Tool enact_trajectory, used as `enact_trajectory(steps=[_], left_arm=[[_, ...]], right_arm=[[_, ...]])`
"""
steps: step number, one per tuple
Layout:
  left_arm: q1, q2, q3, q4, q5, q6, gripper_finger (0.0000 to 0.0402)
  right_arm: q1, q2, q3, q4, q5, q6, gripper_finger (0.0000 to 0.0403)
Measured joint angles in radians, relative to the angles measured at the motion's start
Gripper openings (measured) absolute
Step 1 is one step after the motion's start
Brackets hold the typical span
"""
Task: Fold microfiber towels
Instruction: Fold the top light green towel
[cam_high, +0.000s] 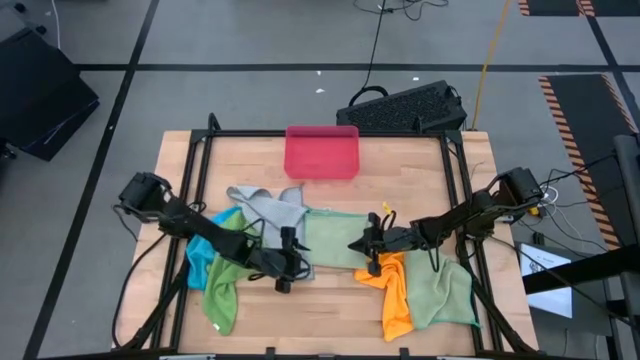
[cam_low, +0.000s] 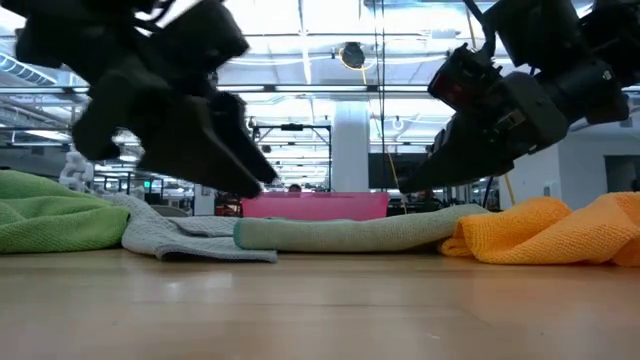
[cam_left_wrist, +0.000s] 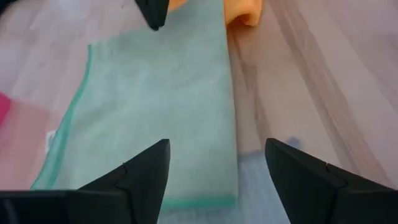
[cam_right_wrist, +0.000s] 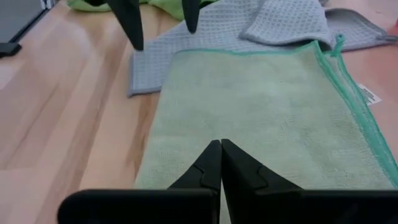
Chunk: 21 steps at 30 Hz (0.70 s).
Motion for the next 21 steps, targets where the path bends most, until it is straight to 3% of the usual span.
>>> enact_trajectory(steps=[8,15,21], left_arm=[[0.04,0.13,0.098,-0.044,0.005,0.076,0.0267],[0.098,0.152,0.11,-0.077,0.05,0.075,0.0265],[0.133,0.15,0.112,-0.102,0.126,0.064,0.0227]], right_arm=[[0.006,0.0,0.0,-0.016,-0.002,0.001,0.0002],[0.015,0.0,0.0,-0.036,-0.027,0.026,0.0002],[0.026,0.0,0.0,-0.032,-0.026,0.031,0.0002]])
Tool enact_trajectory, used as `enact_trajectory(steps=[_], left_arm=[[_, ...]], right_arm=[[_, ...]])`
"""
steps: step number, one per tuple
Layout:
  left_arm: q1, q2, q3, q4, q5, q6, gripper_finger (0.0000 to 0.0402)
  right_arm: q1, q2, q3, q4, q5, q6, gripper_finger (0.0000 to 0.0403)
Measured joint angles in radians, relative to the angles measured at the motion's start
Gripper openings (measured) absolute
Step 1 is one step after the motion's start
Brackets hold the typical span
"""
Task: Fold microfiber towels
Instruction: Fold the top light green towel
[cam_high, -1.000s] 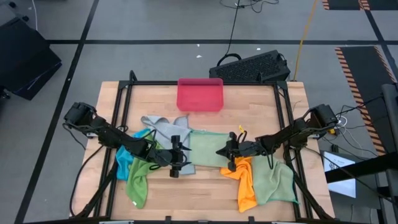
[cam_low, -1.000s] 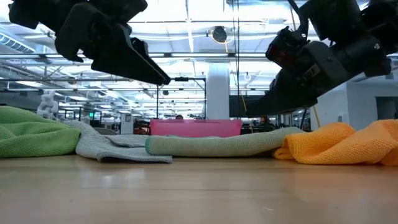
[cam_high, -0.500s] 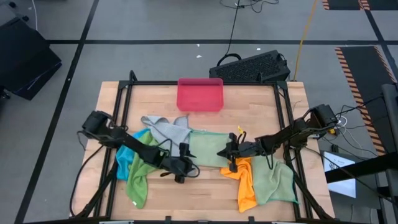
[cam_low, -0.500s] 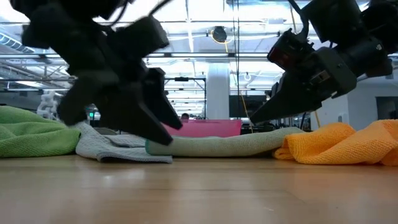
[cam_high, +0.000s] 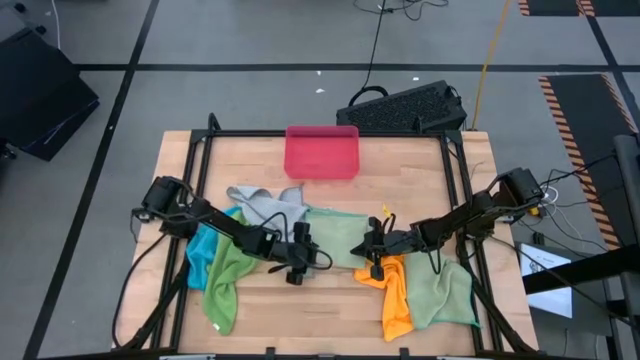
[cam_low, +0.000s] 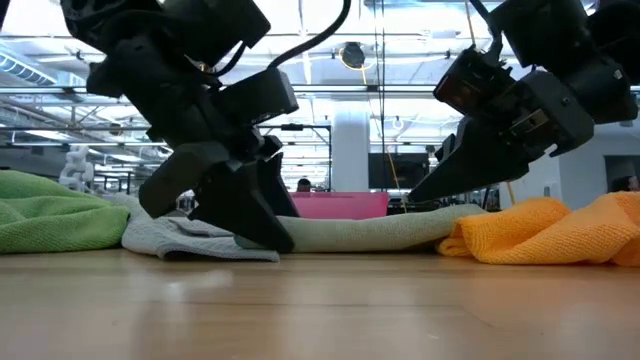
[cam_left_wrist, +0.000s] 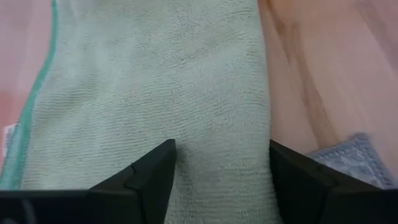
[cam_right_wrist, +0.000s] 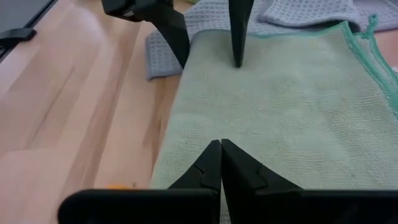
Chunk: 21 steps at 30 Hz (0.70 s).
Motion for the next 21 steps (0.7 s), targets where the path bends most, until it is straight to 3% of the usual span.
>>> enact_trajectory(steps=[10,16,21], left_arm=[[0.033,0.0,-0.002,0.001,0.018,0.042,0.0106],[0.064,0.001,-0.003,-0.004,0.004,0.047,0.0021],[0.09,-0.001,-0.003,-0.002,0.005,0.018,0.0025]], right_arm=[[0.012,0.0,0.0,-0.002,0.028,0.034,0.0005],[0.014,0.0,0.0,-0.001,0.031,0.072,0.0043],[0.014,0.0,0.002,-0.004,0.032,0.116,0.0088]])
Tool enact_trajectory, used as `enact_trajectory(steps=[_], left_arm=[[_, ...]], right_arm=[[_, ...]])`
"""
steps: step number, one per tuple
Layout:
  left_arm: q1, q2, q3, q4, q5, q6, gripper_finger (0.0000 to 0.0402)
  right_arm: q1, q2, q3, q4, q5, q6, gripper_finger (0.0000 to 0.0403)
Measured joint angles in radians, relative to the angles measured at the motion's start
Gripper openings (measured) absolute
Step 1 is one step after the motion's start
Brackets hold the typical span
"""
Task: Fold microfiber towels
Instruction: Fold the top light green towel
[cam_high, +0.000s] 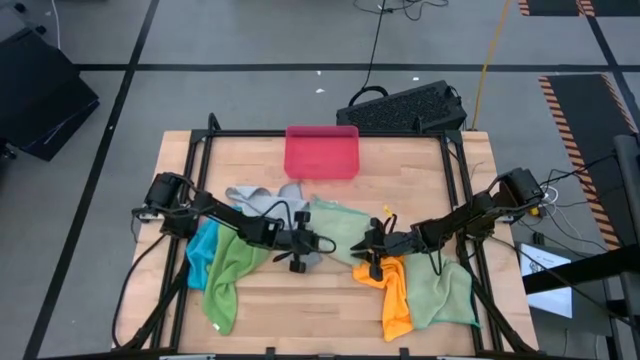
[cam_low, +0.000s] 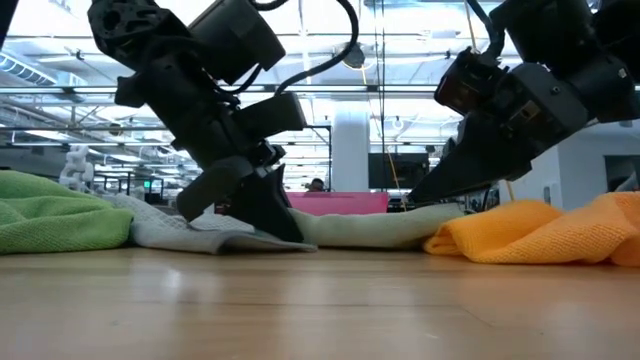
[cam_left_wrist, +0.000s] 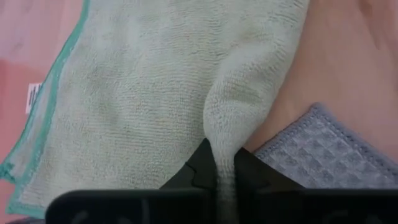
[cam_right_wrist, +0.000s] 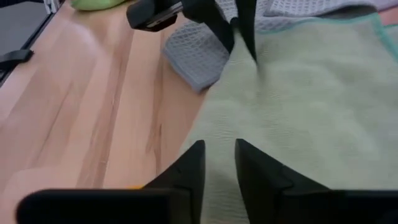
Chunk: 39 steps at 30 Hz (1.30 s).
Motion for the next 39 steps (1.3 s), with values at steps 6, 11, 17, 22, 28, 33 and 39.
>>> enact_trajectory(steps=[6,11,17,22,28,33,39], left_arm=[[0.023,-0.001,0.0,0.002,0.054,-0.075,0.0023],[0.031,-0.009,0.0,0.0,0.074,-0.13,0.0011],[0.033,-0.064,-0.001,-0.018,0.101,-0.149,0.0021],[0.037,-0.105,-0.001,-0.038,0.1,-0.145,0.001],[0.06,-0.116,-0.001,-0.039,0.104,-0.169,0.002],[0.067,-0.116,-0.001,-0.039,0.108,-0.174,0.0013],[0.073,-0.116,-0.001,-0.038,0.112,-0.185,0.0012]], right_arm=[[0.009,0.0,0.072,-0.137,0.074,-0.004,0.0115],[0.03,0.0,0.15,-0.3,0.179,-0.044,0.0132],[0.043,0.0,0.164,-0.317,0.113,-0.117,0.0163],[0.052,0.0,0.163,-0.283,0.101,-0.118,0.0185],[0.065,0.0,0.163,-0.22,0.157,-0.154,0.0212],[0.062,0.013,0.163,-0.173,0.185,-0.172,0.0246],[0.062,0.076,0.162,-0.106,0.187,-0.148,0.0294]])
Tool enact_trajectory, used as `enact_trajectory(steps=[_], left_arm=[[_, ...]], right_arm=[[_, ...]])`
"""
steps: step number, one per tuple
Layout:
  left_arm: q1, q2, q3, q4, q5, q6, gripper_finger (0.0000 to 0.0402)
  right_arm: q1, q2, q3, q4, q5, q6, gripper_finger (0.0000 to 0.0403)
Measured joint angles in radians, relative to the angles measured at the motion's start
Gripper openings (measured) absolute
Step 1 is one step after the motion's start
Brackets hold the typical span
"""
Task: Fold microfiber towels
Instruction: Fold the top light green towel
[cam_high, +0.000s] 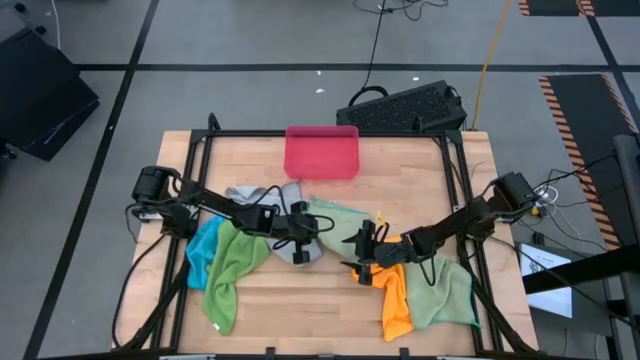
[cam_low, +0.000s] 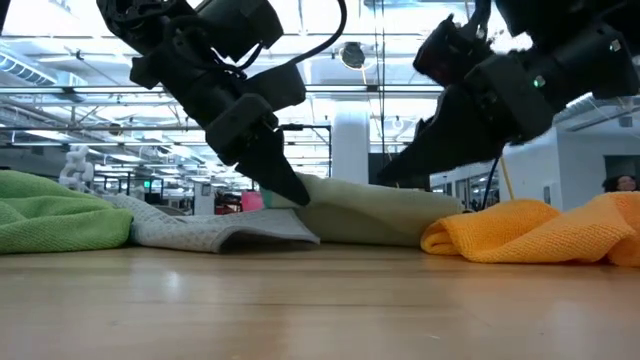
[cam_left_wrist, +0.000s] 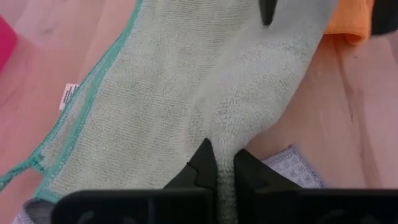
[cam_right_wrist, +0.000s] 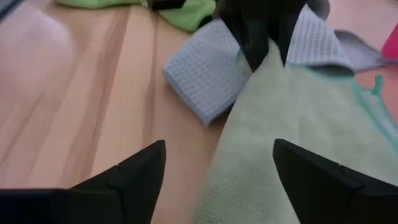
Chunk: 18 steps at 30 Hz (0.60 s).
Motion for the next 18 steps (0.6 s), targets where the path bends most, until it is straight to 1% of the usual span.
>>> enact_trajectory(steps=[5,11,14,18], left_arm=[[0.004,0.0,0.0,0.0,0.002,-0.011,0.0023],[0.004,0.0,0.0,0.0,0.002,-0.01,0.001],[0.004,0.0,0.0,0.0,0.002,-0.009,0.001],[0.004,0.0,0.0,0.0,0.001,-0.009,0.0021]], right_arm=[[0.009,0.022,0.0,-0.044,0.077,0.04,0.03],[0.009,0.032,0.0,-0.074,0.081,0.112,0.0293],[0.008,0.033,0.0,-0.12,0.123,0.172,0.0274],[-0.001,0.033,0.0,-0.133,0.128,0.212,0.0222]])
